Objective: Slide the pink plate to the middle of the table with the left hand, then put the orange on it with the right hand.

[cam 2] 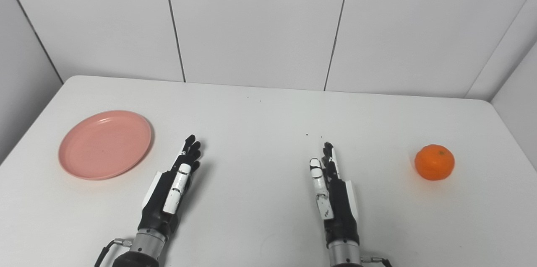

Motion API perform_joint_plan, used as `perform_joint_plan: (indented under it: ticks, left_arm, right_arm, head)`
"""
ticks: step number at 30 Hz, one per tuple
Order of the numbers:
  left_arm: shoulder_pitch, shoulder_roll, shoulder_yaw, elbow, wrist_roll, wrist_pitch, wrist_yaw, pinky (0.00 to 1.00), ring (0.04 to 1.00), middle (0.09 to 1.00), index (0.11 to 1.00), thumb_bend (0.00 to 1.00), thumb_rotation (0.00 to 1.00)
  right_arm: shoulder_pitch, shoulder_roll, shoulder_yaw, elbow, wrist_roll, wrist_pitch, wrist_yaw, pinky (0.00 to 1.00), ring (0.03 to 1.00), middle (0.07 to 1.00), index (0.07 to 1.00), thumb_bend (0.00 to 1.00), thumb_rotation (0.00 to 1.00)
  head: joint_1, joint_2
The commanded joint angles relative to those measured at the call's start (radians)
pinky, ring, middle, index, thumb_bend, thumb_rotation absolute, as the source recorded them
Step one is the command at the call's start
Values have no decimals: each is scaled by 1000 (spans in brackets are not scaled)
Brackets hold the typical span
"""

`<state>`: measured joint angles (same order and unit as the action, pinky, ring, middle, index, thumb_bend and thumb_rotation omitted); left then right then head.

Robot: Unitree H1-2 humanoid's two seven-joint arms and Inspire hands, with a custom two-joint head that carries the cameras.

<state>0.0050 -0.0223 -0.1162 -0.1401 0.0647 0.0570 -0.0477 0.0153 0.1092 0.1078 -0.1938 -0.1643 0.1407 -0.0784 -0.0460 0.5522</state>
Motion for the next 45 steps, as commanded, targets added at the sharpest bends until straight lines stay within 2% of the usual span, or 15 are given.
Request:
perform_joint_plan:
  ticks: [1,23,27,28,29,30,35,45]
  left_arm:
    - [-27,-14,-8,-5,4,-32,3,1000,1000,1000,1000,433,1000]
    - [-26,-13,-12,-8,10,-34,6,1000,1000,1000,1000,446,1000]
    - [-25,-21,-21,-5,20,-37,13,1000,1000,1000,1000,450,1000]
    - [-26,-25,-26,1,30,-40,17,1000,1000,1000,1000,451,1000]
    - [-26,-27,-30,5,37,-42,21,1000,1000,1000,1000,450,1000]
    - [-27,-33,-35,8,46,-39,25,1000,1000,1000,1000,449,1000]
    - [-34,-62,-56,23,74,-12,42,1000,1000,1000,1000,450,1000]
    - [-48,-96,-71,83,106,-43,67,995,1000,1000,1000,451,1000]
  right_arm:
    - [-21,-2,2,-28,-7,-34,0,1000,994,1000,994,245,1000]
    - [-21,-4,3,-30,0,-31,6,1000,999,1000,998,242,1000]
    - [-19,-16,-2,-35,5,-28,14,1000,1000,1000,1000,246,1000]
    - [-19,-21,-7,-37,14,-29,17,1000,1000,1000,1000,246,1000]
    - [-18,-24,-10,-37,21,-30,19,1000,1000,1000,1000,248,1000]
    - [-18,-31,-15,-38,32,-31,26,1000,1000,1000,1000,249,1000]
    - [-16,-65,-35,-30,74,-54,51,1000,1000,1000,1000,236,1000]
    - [-18,-103,-46,0,125,-114,87,1000,999,1000,1000,187,1000]
  head:
    - [0,0]
    - [8,0]
    - [64,-9]
    - [99,-14]
    - [99,-14]
    - [131,-23]
    - [201,-49]
    - [257,-70]
